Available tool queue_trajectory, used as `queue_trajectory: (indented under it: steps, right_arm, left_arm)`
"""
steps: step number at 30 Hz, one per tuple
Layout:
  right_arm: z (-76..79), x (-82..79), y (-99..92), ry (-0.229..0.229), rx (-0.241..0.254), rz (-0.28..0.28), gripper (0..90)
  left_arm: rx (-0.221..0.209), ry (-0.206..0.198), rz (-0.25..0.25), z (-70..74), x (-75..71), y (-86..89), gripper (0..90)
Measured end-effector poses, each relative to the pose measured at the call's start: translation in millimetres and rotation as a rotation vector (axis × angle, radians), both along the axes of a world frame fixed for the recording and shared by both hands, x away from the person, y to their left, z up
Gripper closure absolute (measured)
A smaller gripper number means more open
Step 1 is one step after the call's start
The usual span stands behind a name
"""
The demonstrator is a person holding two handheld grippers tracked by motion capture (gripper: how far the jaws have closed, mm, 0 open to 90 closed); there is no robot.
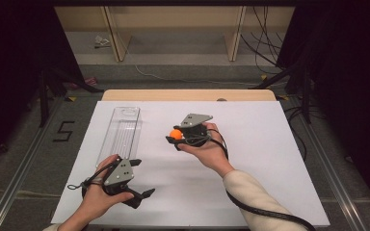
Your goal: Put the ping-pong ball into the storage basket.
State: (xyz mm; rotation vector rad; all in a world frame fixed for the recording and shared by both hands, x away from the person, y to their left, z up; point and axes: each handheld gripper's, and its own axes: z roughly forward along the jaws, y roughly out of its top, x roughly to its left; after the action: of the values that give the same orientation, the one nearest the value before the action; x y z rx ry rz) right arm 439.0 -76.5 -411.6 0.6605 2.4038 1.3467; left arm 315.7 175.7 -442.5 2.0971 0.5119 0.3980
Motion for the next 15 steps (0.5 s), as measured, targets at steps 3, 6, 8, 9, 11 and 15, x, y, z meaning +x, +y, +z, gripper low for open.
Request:
queue_trajectory:
  steps: [3,6,8,9,11,15]
  right_arm:
    - [-0.1,0.2,0.9,0.001,0.0,0.001,51.5]
    - [-0.2,0.4,1.9,0.002,0.001,0.001,51.5]
    - [-0.2,0.6,2.9,0.001,0.003,0.001,51.5]
    - [-0.1,0.7,3.6,0.001,0.003,0.001,51.5]
    - [0.0,0.7,4.7,0.001,0.004,0.003,51.5]
    - [-0.3,0.9,6.6,0.003,0.004,0.005,51.5]
  left_arm:
    - [-0.001,0.0,0.0,0.0,-0.1,-0.1,0.0]
    - [-0.004,0.001,0.002,-0.2,-0.2,-0.4,0.0]
    - [-0.004,0.001,0.001,-0.2,-0.1,-0.3,0.0]
    - [-0.003,0.002,0.001,-0.1,-0.2,-0.3,0.0]
    - [0.0,0.002,0.0,0.1,-0.2,0.0,0.0]
    - [0.0,0.001,0.0,0.1,-0.2,0.0,0.0]
